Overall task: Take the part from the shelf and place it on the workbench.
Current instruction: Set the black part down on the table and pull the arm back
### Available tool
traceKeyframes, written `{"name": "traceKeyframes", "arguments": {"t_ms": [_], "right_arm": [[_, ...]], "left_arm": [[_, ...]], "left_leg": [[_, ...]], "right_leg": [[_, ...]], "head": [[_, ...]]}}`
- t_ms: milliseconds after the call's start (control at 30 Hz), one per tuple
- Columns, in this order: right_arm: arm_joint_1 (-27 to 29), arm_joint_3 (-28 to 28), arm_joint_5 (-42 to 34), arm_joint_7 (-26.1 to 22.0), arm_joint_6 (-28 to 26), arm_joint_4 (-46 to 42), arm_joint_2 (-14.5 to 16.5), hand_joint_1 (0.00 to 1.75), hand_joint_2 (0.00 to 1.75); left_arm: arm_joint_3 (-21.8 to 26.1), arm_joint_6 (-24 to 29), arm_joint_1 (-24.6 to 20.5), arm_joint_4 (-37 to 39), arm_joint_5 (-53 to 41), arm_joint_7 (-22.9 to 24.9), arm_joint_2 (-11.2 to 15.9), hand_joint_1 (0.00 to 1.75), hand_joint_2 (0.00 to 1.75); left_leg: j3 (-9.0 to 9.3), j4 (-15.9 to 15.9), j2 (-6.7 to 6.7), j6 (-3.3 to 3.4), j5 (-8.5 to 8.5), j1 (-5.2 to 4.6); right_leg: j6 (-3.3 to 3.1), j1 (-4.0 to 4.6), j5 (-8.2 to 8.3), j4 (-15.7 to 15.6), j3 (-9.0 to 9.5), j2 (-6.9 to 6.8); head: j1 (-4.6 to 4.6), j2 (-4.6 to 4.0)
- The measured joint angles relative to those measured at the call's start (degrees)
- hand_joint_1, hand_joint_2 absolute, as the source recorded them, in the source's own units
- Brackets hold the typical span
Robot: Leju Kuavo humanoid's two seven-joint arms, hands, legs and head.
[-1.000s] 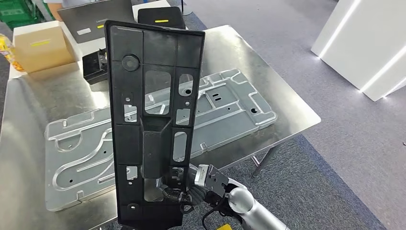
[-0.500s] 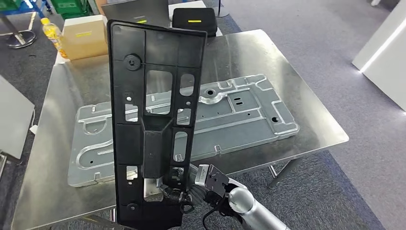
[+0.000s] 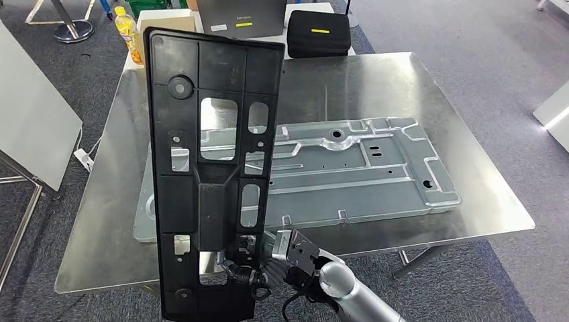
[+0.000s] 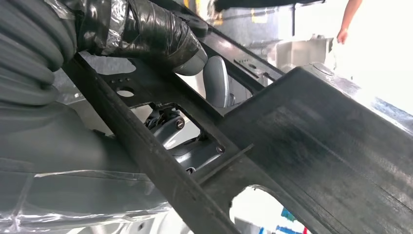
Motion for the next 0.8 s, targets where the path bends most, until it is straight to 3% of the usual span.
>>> {"name": "traceKeyframes", "arguments": {"t_ms": [67, 100, 133, 167, 233, 300, 367, 467, 533, 600, 633, 667, 733, 800], "right_arm": [[-0.03, -0.30, -1.13, 0.67, 0.15, 0.30, -0.03, 1.75, 1.75], [-0.01, -0.56, -1.63, 1.11, 0.11, 0.60, -0.04, 1.75, 1.75], [-0.03, -0.83, -1.98, 1.47, 0.02, 0.90, -0.05, 1.75, 1.75], [-0.14, -1.20, -2.39, 1.92, -0.10, 1.27, -0.07, 1.75, 1.75], [-0.88, -1.97, -2.91, 2.76, -0.40, 1.91, -0.07, 1.75, 1.75], [-2.25, -2.77, -2.76, 3.48, -1.26, 2.45, -0.04, 1.75, 1.75], [-3.70, -3.40, -1.83, 3.90, -2.59, 2.87, 0.06, 1.75, 1.75], [-5.55, -4.02, -0.93, 4.24, -3.57, 3.33, 0.43, 1.75, 1.75], [-6.37, -4.16, -0.73, 4.41, -4.04, 3.60, 0.78, 1.75, 1.75], [-6.92, -4.30, -0.45, 4.69, -5.24, 4.03, 0.95, 1.75, 1.75], [-7.24, -4.52, -0.39, 4.86, -6.06, 4.32, 1.02, 1.75, 1.75], [-7.70, -4.91, -0.51, 5.03, -6.83, 4.66, 1.14, 1.75, 1.75], [-9.18, -6.07, -1.04, 5.37, -8.23, 5.35, 1.58, 1.75, 1.75], [-10.95, -7.57, -1.67, 5.66, -9.32, 5.91, 2.09, 1.75, 1.75]], "left_arm": [[-0.01, -0.03, -0.04, 0.00, 0.00, -0.04, 0.00, 0.00, 1.75], [-0.02, -0.04, -0.02, 0.00, 0.00, -0.07, 0.01, 0.00, 1.75], [-0.02, -0.04, 0.01, 0.00, 0.00, -0.08, 0.02, 0.00, 1.75], [-0.02, -0.05, 0.03, 0.00, 0.00, -0.11, 0.03, 0.00, 1.75], [-0.03, -0.08, 0.02, 0.00, 0.00, -0.20, 0.02, 0.00, 1.75], [-0.09, -0.17, 0.01, 0.00, -0.03, -0.28, -0.03, 0.00, 1.75], [-0.17, -0.39, 0.02, 0.00, -0.13, -0.28, -0.07, 0.00, 1.75], [-0.26, -0.67, 0.02, 0.00, -0.22, -0.28, -0.06, 0.00, 1.75], [-0.29, -0.73, -0.03, 0.00, -0.30, -0.28, -0.05, 0.00, 1.75], [-0.32, -0.82, -0.04, 0.00, -0.44, -0.28, -0.05, 0.00, 1.75], [-0.33, -0.88, 0.01, 0.00, -0.54, -0.28, -0.05, 0.00, 1.75], [-0.35, -0.96, 0.07, 0.00, -0.63, -0.28, -0.05, 0.00, 1.75], [-0.39, -1.12, 0.10, 0.00, -0.79, -0.28, -0.05, 0.00, 1.75], [-0.48, -1.37, -0.05, 0.00, -0.95, -0.28, -0.05, 0.00, 1.75]], "left_leg": [[-0.03, 0.01, -0.61, 0.24, 0.01, -0.08], [-0.04, 0.02, -0.94, 0.28, 0.01, -0.15], [-0.03, 0.03, -1.27, 0.28, 0.01, -0.22], [0.00, 0.04, -1.58, 0.28, 0.00, -0.29], [0.12, 0.05, -2.16, 0.27, 0.00, -0.38], [0.02, 0.10, -2.47, -0.03, 0.05, -0.52], [-0.19, 0.05, -2.57, -0.62, 0.19, -0.48], [-0.56, 0.78, -2.19, -1.56, -0.41, -0.41], [-2.56, 5.44, -1.47, -2.04, -3.33, -0.31], [-5.90, 12.75, -1.12, -2.46, -6.69, -0.26], [-7.00, 15.07, -1.03, -2.61, -7.24, -0.23], [-7.15, 15.35, -0.93, -2.73, -6.68, -0.20], [-4.23, 9.48, -0.64, -2.76, -3.11, -0.07], [-1.00, 2.92, -0.31, -2.36, -0.91, -0.11]], "right_leg": [[0.20, -0.09, -3.51, 7.59, -3.72, 2.03], [0.21, -0.08, -4.49, 10.89, -5.53, 2.30], [0.12, -0.08, -4.28, 12.23, -6.47, 2.36], [-0.07, -0.07, -3.02, 11.48, -6.41, 2.39], [-0.81, 0.08, 1.45, 4.31, -3.48, 2.65], [-1.51, 0.44, 4.10, -2.37, -0.65, 3.07], [-1.80, 0.79, 4.33, -4.02, -0.14, 3.25], [-2.43, 0.48, 4.96, -4.86, 0.18, 2.92], [-2.90, 0.28, 5.30, -5.36, 0.46, 2.48], [-3.13, 0.37, 5.29, -5.34, 0.43, 2.08], [-3.14, 0.40, 5.25, -5.24, 0.37, 1.90], [-3.11, 0.41, 5.19, -5.07, 0.28, 1.78], [-2.89, 0.35, 4.91, -4.46, 0.07, 1.70], [-2.42, 0.45, 4.54, -3.75, -0.27, 1.67]], "head": [[0.01, 0.00], [0.00, 0.00], [0.00, 0.00], [0.00, 0.00], [0.01, 0.00], [0.01, 0.00], [0.01, 0.00], [-0.01, 0.00], [-0.05, 0.00], [-0.05, 0.00], [-0.05, 0.00], [-0.05, 0.00], [-0.06, 0.00], [-0.05, 0.00]]}}
